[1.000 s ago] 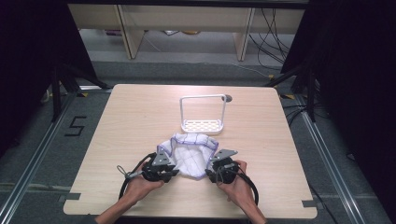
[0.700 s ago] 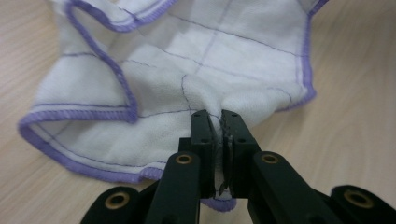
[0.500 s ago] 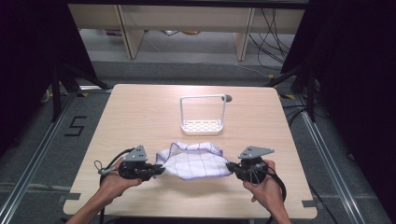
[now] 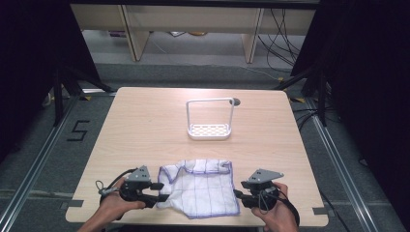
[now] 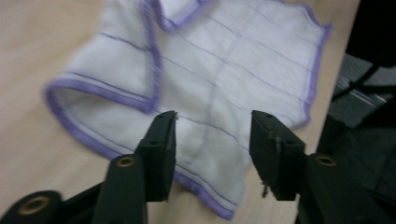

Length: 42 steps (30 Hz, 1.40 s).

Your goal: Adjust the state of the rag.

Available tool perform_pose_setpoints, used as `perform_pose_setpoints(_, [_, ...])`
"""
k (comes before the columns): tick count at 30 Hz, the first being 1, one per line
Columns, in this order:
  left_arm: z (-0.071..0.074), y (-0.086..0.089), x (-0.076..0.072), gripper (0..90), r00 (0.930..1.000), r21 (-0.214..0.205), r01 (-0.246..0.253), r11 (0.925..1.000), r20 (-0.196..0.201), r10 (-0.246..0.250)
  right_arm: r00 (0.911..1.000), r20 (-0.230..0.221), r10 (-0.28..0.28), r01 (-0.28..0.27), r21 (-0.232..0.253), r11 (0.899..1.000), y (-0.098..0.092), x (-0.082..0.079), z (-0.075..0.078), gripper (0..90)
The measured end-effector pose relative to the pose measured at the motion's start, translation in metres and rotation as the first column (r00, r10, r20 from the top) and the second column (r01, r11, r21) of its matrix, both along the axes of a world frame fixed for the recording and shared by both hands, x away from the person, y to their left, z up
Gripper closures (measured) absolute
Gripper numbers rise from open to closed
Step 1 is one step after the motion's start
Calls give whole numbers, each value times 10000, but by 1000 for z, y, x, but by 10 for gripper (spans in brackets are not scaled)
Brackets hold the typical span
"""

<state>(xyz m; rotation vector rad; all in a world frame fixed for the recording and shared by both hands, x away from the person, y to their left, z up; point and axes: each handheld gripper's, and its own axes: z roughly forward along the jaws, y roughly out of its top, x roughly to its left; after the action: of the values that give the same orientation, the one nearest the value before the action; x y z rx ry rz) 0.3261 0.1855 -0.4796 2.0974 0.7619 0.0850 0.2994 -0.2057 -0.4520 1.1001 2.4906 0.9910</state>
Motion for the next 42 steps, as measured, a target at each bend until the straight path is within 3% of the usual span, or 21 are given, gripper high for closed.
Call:
perform_pose_setpoints(4, [2, -2, 12, 437, 9973, 138, -578, 9982, 473, 570, 9995, 212, 220, -218, -119, 9997, 14, 20, -2, 530])
perform_pose_setpoints(5, [2, -2, 12, 433, 9973, 138, -578, 9982, 473, 570, 9995, 212, 220, -218, -119, 9997, 14, 20, -2, 530])
perform_pose_setpoints(6, [-2, -11, 17, 433, 9971, 532, -433, 9976, 656, 397, 9982, 405, 436, -420, -390, 9984, 24, 34, -9, 530])
perform_pose_setpoints(7, [-5, -17, 20, 432, 9972, 469, -444, 9979, 627, 414, 9984, 338, 458, -443, -463, 9979, 28, 38, -10, 531])
perform_pose_setpoints(9, [-9, -26, 26, 436, 9978, 807, -215, 9965, 650, 163, 9978, 334, 565, -549, -478, 9973, 34, 50, -15, 548])
perform_pose_setpoints(11, [-11, -31, 28, 440, 9974, 770, -331, 9965, 664, 280, 9984, 322, 473, -461, -397, 9981, 37, 53, -18, 554])
perform_pose_setpoints(14, [-17, -41, 42, 443, 9964, 1551, -212, 9877, 848, 80, 9994, -283, 190, -212, -790, 9967, 42, 70, -26, 569])
perform_pose_setpoints(16, [-19, -43, 44, 454, 9964, 1519, -297, 9880, 828, 172, 9992, -387, 87, -119, -841, 9964, 44, 73, -29, 568])
perform_pose_setpoints(19, [-22, -46, 48, 522, 9956, 1731, -232, 9846, 937, 70, 9991, -366, 213, -253, -1114, 9934, 47, 81, -39, 596])
perform_pose_setpoints(20, [-23, -46, 50, 587, 9935, 1768, -240, 9839, 1140, 38, 9984, -353, 451, -493, -1305, 9902, 47, 85, -42, 731])
perform_pose_setpoints(22, [-20, -44, 52, 738, 9893, 1660, -329, 9856, 1460, 84, 9981, -60, 617, -619, -1392, 9883, 48, 87, -44, 843])
perform_pose_setpoints(24, [-14, -41, 56, 840, 9851, 1773, -301, 9837, 1717, -8, 9979, -9, 646, -642, -1304, 9894, 47, 87, -38, 863])
perform_pose_setpoints(26, [-8, -38, 61, 863, 9840, 1739, -295, 9843, 1784, -20, 9978, -22, 660, -658, -1140, 9913, 46, 88, -29, 868])
perform_pose_setpoints(29, [4, -36, 74, 862, 9819, 1674, -426, 9850, 1891, 104, 9987, 141, 499, -488, -696, 9964, 44, 95, -17, 868])
perform_pose_setpoints(31, [6, -36, 80, 860, 9826, 1743, -459, 9836, 1854, 130, 9994, -66, 329, -332, -462, 9984, 43, 100, -12, 867])
perform_pose_setpoints(33, [9, -35, 103, 856, 9822, 2054, -734, 9759, 1847, 350, 9995, -318, -78, 76, -75, 9999, 40, 121, -3, 862])
perform_pose_setpoints(34, [9, -35, 103, 852, 9822, 2054, -734, 9759, 1847, 350, 9993, -343, -175, 166, -257, 9995, 40, 130, -4, 859])
perform_pose_setpoints(37, [4, -37, 132, 846, 9833, 2420, -1104, 9640, 1678, 705, 9958, -756, -513, 478, -470, 9977, 44, 155, -13, 849])
perform_pose_setpoints(39, [1, -38, 138, 839, 9823, 2477, -1240, 9609, 1678, 835, 9952, -785, -592, 551, -539, 9970, 45, 160, -16, 827])
perform_pose_setpoints(40, [-2, -38, 144, 821, 9792, 2481, -1507, 9569, 1706, 1100, 9888, -1047, -1064, 989, -743, 9923, 48, 171, -22, 756])
perform_pose_setpoints(42, [-4, -35, 147, 693, 9781, 2271, -1785, 9574, 1466, 1476, 9859, -889, -1421, 1335, -964, 9863, 48, 176, -24, 628])
